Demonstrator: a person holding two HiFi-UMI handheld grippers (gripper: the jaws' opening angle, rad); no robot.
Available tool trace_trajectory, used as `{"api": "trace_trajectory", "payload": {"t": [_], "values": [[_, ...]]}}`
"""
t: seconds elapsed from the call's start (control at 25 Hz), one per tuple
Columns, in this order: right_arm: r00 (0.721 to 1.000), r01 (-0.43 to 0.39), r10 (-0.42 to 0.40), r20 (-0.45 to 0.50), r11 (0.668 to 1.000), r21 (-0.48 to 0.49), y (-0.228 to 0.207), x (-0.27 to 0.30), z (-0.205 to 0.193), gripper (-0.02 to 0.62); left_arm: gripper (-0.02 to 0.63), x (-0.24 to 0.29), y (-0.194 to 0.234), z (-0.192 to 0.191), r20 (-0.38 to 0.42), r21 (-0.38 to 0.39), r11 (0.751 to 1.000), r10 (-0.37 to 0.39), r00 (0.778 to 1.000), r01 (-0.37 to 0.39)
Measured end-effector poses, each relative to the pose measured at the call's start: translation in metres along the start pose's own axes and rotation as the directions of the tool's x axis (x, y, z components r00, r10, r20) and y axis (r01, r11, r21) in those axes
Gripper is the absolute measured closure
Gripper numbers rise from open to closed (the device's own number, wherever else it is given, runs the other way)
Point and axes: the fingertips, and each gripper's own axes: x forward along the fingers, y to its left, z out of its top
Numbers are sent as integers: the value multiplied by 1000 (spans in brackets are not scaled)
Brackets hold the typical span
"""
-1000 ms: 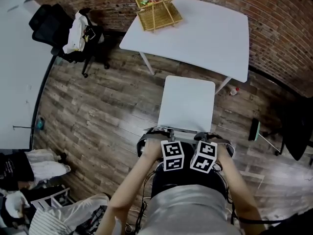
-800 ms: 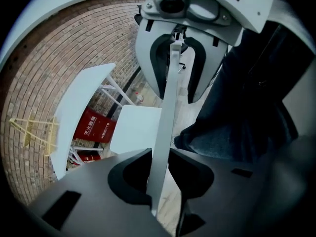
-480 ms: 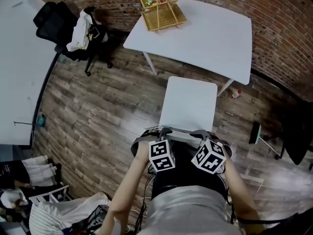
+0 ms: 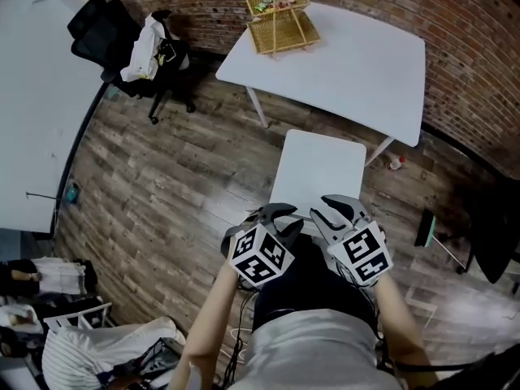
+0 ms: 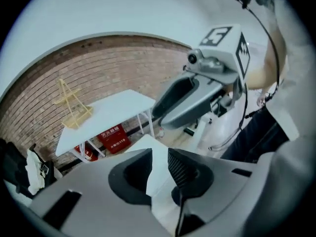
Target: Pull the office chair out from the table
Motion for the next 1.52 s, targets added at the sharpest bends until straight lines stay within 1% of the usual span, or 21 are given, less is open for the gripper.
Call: {"api": "trace_trajectory", "payload": {"t": [0.04,0.12,0.16,0.24,0.36,0.48,0.64,0.76,0.88,0.96,1.08,1.16,1.36,1.52], "values": [[998,42,-42,45,999,23,-7,-3,7,479,505,-4,7,11,45,-35,999,19,999,-18],[983,130,-137,121,990,60,-20,-11,19,546,523,-10,22,31,124,-104,993,73,990,-60],[973,168,-177,146,983,72,-26,-14,24,561,536,-13,29,39,155,-134,987,104,982,-83],[956,213,-229,181,972,100,-32,-19,32,575,565,-19,43,54,209,-184,974,171,963,-133],[935,243,-275,224,957,161,-40,-26,44,578,584,-30,57,78,286,-237,952,260,922,-195],[901,286,-335,277,937,203,-48,-37,61,580,591,-40,66,99,341,-262,932,334,879,-252],[849,329,-385,362,921,209,-53,-54,88,580,591,-54,76,119,395,-316,899,416,819,-304],[821,347,-412,395,910,228,-57,-61,100,581,591,-62,82,130,412,-344,878,459,787,-332],[802,373,-446,398,894,249,-61,-64,102,581,591,-65,86,134,415,-366,865,483,771,-345],[794,382,-461,397,886,263,-61,-66,102,581,591,-68,88,135,411,-368,856,501,761,-364],[784,388,-476,399,877,283,-65,-67,103,581,591,-72,92,137,406,-368,838,535,741,-403],[779,394,-486,397,871,294,-68,-68,103,581,591,-75,95,139,409,-376,830,547,730,-412],[772,420,-505,386,861,286,-75,-69,102,581,591,-75,99,139,407,-396,823,555,725,-408],[762,430,-525,380,848,311,-79,-73,102,581,591,-75,101,140,402,-396,818,563,722,-418]]}}
